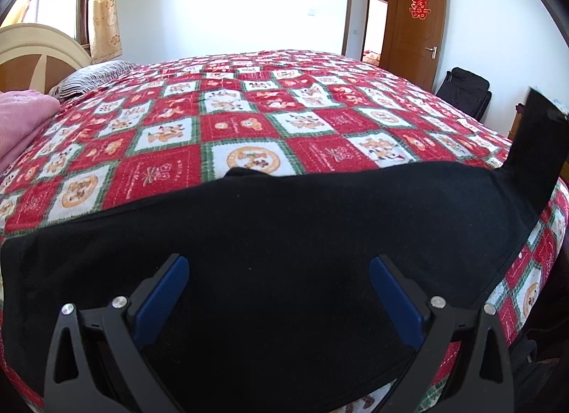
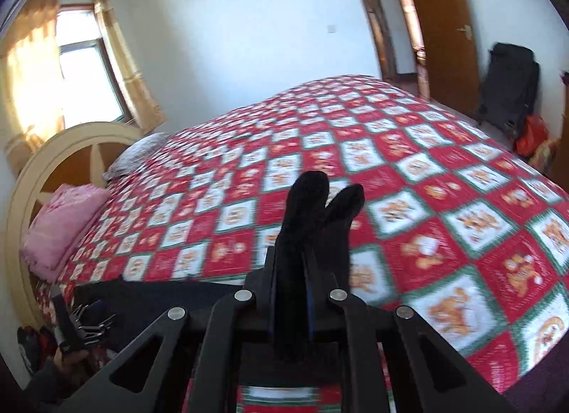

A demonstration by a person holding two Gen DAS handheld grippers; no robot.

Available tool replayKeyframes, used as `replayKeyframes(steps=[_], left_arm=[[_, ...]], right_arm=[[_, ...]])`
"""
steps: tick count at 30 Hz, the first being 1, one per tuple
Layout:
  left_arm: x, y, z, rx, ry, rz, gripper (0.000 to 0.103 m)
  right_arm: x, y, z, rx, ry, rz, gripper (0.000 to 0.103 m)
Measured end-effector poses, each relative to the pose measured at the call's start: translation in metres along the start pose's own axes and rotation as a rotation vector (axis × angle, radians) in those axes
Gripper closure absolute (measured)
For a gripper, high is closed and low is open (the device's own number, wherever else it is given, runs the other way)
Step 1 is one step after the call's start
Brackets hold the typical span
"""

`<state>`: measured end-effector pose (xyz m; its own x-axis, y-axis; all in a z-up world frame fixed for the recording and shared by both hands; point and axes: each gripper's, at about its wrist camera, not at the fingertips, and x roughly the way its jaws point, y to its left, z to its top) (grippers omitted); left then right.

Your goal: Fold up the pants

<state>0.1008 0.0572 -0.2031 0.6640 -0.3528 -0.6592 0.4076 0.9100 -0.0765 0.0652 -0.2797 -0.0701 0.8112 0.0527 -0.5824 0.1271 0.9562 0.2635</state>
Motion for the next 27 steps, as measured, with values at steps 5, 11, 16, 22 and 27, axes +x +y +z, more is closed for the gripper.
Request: replayKeyframes(steps=[5, 11, 16, 22, 27], left_arm=[[-0.003, 0.007, 0.0, -0.011, -0.009, -0.011, 0.0], [-0.007, 0.014, 0.004, -0.031, -0.024, -0.02, 0.0], [-0.01, 0.009, 0.005, -0.026, -0.03, -0.037, 0.0], [-0.009, -0.006, 0.004, 0.007, -0.012, -0.085, 0.0], [-0.013, -0.019, 0.01, 0.002, -0.013, -0.171, 0.0]], right_arm=[[0.029, 0.081, -0.005, -0.122, 0.044, 0.088, 0.091], [0.079, 0.166, -0.041, -0.284, 0.128, 0.152, 0.091], [0.115, 0.203, -0.082, -0.375, 0.203, 0.183, 0.091], [0.152, 0.216, -0.13, -0.475, 0.363, 0.208, 0.085], [0.117, 0.177, -0.107, -0.307, 0.354, 0.404, 0.044]])
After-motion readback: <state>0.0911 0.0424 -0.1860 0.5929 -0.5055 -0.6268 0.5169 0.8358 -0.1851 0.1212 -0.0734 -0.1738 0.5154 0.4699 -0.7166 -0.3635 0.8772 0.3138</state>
